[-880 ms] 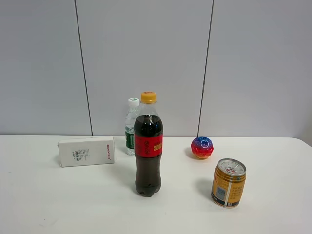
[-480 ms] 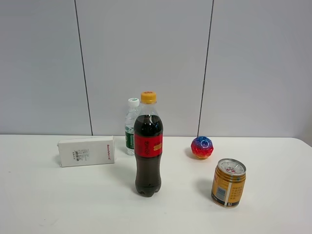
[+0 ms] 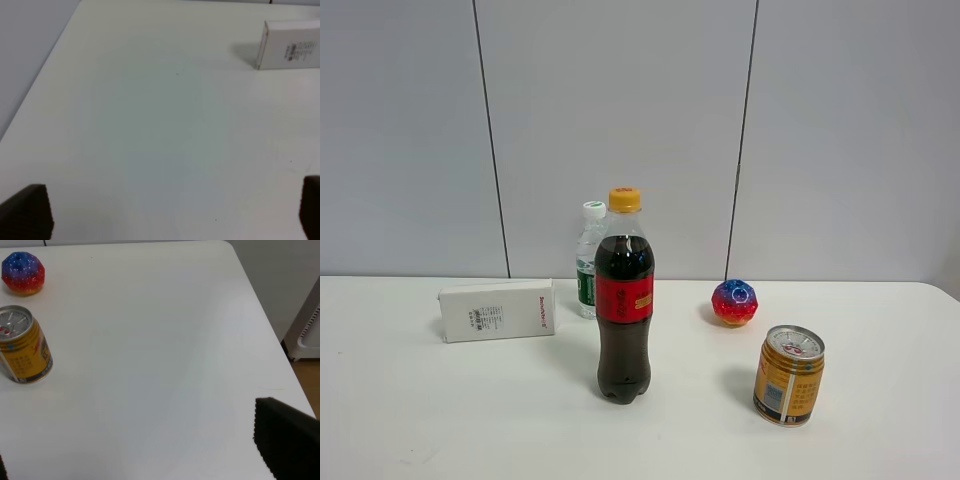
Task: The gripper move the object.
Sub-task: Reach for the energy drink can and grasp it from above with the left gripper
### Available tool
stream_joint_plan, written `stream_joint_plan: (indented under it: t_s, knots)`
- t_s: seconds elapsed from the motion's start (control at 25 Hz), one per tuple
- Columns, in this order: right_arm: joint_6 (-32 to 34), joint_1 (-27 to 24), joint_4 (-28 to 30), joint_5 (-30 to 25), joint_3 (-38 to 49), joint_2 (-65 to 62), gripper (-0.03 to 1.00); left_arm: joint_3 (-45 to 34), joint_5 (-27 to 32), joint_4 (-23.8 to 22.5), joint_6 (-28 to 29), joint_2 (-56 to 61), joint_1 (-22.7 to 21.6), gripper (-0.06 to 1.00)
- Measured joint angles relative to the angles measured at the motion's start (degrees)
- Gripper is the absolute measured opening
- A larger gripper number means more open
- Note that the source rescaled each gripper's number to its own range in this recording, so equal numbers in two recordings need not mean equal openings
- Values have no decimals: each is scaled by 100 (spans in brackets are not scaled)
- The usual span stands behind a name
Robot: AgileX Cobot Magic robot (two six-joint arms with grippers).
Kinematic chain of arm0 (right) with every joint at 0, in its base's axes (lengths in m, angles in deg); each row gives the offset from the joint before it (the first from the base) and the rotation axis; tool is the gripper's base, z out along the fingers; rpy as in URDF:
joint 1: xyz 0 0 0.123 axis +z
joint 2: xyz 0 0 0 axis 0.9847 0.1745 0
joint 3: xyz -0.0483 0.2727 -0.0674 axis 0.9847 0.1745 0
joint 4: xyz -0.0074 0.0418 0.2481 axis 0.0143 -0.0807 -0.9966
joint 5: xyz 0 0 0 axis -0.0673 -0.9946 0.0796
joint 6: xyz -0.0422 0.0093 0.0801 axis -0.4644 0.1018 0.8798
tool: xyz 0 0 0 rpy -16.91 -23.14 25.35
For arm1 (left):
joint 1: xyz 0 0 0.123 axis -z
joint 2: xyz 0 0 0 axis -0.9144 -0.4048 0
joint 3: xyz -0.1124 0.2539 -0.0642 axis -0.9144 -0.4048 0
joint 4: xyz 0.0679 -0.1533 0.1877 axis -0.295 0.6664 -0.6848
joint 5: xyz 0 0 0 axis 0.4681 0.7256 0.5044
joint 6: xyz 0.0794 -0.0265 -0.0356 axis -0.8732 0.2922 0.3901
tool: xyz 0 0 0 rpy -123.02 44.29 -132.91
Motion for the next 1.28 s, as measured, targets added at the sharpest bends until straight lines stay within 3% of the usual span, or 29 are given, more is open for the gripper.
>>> stream_joint_plan:
  t_s: [0.88, 1.12, 1.28]
  knots:
    - [0, 0, 0, 0, 0, 0, 100, 21, -10, 66, 0, -95, 0, 100]
    - [0, 0, 0, 0, 0, 0, 100, 648, -609, 520, -5, -934, 0, 100]
    - [0, 0, 0, 0, 0, 0, 100, 1279, -651, 682, -10, -1732, 0, 100]
